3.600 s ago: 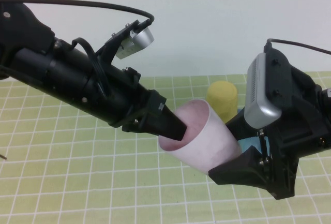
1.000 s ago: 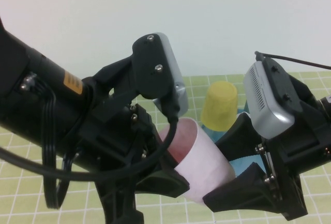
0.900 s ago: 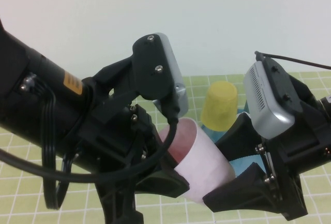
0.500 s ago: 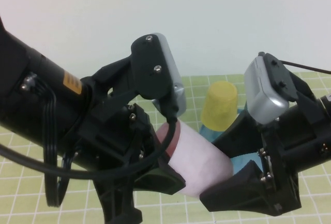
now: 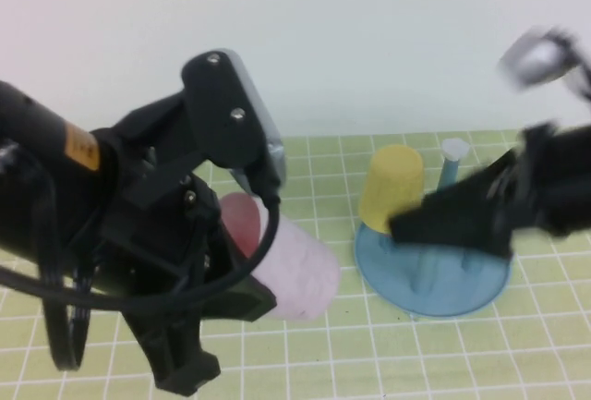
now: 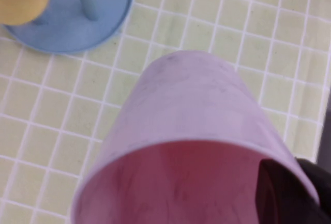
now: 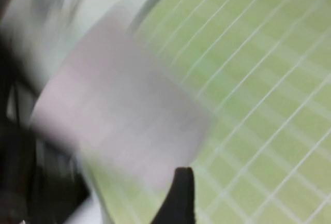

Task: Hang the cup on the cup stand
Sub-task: Adjust the cup with two arms

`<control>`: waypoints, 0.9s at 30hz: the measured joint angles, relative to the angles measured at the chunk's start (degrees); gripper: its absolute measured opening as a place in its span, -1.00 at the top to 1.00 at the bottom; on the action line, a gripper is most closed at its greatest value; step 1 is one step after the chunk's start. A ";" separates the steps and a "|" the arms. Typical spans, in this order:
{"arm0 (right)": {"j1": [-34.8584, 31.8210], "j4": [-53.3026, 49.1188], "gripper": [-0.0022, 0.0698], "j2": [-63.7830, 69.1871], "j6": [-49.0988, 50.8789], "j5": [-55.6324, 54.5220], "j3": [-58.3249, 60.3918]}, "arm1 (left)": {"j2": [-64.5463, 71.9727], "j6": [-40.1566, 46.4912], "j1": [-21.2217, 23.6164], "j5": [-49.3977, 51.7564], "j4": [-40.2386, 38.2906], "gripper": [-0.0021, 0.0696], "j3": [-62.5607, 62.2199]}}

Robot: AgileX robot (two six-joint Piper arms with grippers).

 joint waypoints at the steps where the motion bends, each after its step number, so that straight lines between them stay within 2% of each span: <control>1: -1.94 1.20 -0.99 -0.47 2.70 -0.61 0.00 | -0.71 0.00 0.00 -1.32 -0.37 0.94 0.42; 6: -9.27 11.29 -0.99 -1.60 16.61 -1.89 0.12 | -4.23 0.32 0.00 -13.35 -3.40 0.94 5.88; 10: -10.89 21.83 -0.99 -1.69 23.79 -3.07 0.75 | -6.03 0.40 0.00 -23.93 -4.64 0.94 12.77; 14: -11.00 29.17 -0.99 -1.72 26.91 -6.40 1.70 | -6.64 1.47 0.00 -30.16 -6.83 0.94 17.48; 19: -11.04 31.34 -0.99 -1.72 29.13 -11.29 2.39 | -6.58 2.31 -0.30 -36.03 -9.62 0.94 21.35; 23: -11.04 32.18 -0.99 -1.72 32.00 -14.52 3.23 | -6.58 2.31 -3.25 -42.37 -10.90 0.94 22.67; 27: -11.04 34.63 -0.99 -1.72 35.16 -17.86 7.13 | -6.45 2.31 -8.13 -50.39 -11.14 0.94 24.59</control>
